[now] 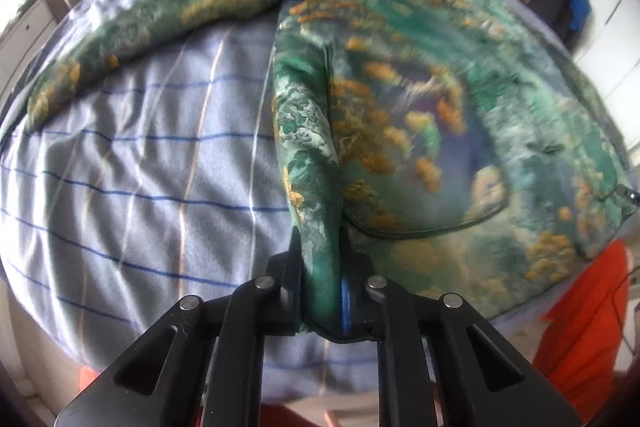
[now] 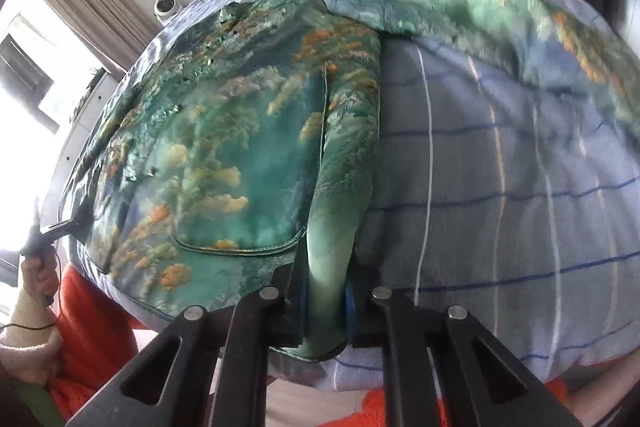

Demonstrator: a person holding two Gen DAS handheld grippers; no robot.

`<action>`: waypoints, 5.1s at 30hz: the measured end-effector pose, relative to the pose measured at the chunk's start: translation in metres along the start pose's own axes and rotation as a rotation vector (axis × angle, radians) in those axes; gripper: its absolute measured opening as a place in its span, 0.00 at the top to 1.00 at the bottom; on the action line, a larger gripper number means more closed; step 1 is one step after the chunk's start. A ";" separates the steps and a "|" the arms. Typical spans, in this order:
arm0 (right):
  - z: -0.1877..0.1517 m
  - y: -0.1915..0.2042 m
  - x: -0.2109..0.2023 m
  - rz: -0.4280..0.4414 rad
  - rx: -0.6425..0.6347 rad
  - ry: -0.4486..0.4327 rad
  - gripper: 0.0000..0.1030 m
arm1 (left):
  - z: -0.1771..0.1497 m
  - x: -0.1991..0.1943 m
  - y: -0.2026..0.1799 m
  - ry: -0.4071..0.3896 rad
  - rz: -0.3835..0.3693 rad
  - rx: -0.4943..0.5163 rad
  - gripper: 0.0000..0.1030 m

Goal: Fold large clothes

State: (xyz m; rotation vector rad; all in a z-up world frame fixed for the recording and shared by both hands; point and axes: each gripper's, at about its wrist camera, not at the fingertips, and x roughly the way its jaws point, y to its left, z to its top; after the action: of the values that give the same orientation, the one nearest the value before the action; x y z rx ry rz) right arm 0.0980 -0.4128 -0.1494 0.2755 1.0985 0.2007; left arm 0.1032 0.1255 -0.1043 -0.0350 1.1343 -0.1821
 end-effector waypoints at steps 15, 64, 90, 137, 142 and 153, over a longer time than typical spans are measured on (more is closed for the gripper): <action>-0.018 -0.013 0.008 -0.137 0.064 -0.033 0.61 | -0.018 0.003 0.025 -0.074 0.051 -0.053 0.44; -0.042 0.167 -0.072 -0.195 -0.266 -0.500 0.07 | -0.015 -0.066 -0.099 -0.384 0.107 0.104 0.01; -0.040 0.129 -0.031 -0.221 -0.283 -0.314 0.00 | -0.021 -0.062 -0.084 -0.397 0.179 0.069 0.01; 0.273 0.197 0.015 0.124 -0.091 -0.512 0.90 | -0.040 -0.045 -0.043 -0.348 0.191 -0.092 0.01; 0.260 0.237 0.115 0.062 -0.147 -0.406 0.84 | -0.043 -0.041 -0.037 -0.341 0.199 -0.113 0.01; 0.235 0.201 0.156 0.361 -0.136 -0.205 0.33 | -0.043 -0.031 -0.044 -0.326 0.195 -0.090 0.01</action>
State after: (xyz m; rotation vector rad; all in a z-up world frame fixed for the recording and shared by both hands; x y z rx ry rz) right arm 0.3730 -0.2043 -0.1173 0.3634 0.8220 0.5547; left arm 0.0459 0.0902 -0.0898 -0.0322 0.8140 0.0485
